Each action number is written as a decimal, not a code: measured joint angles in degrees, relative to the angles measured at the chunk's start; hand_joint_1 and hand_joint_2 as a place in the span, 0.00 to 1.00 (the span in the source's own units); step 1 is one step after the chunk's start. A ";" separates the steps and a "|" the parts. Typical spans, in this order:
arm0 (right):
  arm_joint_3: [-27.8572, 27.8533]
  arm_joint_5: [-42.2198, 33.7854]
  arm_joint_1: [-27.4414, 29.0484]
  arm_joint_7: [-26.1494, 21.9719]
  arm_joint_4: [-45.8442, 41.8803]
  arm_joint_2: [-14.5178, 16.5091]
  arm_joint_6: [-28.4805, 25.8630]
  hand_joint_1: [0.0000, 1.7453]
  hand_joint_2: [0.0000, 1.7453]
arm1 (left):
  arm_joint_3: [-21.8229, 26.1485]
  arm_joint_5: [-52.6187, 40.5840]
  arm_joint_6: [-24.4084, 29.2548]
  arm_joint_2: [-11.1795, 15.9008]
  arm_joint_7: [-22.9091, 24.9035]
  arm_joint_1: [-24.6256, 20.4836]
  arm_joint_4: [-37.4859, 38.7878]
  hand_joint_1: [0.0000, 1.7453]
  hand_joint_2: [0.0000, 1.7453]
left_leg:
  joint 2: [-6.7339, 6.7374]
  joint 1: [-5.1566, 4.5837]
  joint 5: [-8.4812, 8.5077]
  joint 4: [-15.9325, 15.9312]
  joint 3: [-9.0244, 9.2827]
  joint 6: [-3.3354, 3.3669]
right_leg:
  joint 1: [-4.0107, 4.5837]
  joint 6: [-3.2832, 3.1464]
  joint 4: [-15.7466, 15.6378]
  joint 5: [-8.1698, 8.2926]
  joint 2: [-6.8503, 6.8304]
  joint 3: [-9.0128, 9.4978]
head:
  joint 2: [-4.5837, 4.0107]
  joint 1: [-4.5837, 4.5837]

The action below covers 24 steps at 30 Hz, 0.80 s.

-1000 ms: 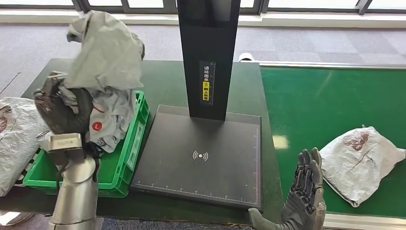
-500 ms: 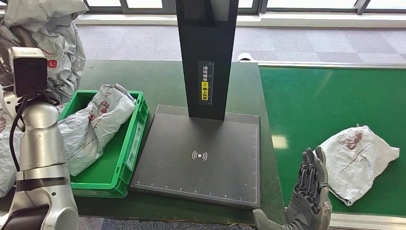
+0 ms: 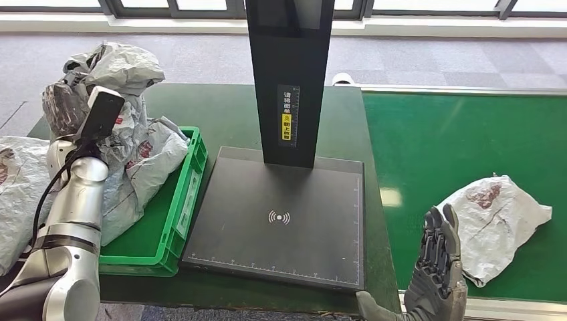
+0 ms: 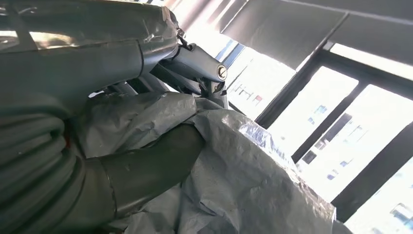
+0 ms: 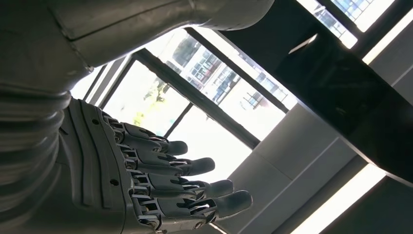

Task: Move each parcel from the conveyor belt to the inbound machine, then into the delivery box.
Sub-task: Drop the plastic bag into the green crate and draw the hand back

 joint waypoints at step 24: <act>-2.92 1.39 3.80 0.19 -3.11 1.19 -2.86 0.00 1.00 | -4.60 -0.56 1.19 -4.03 2.22 12.57 -18.39 0.00 0.00 | 0.40 -0.01 -0.19 0.00 0.01 -0.04 | 0.04 0.01 -0.01 0.00 0.38 -0.07 | 0.00 0.02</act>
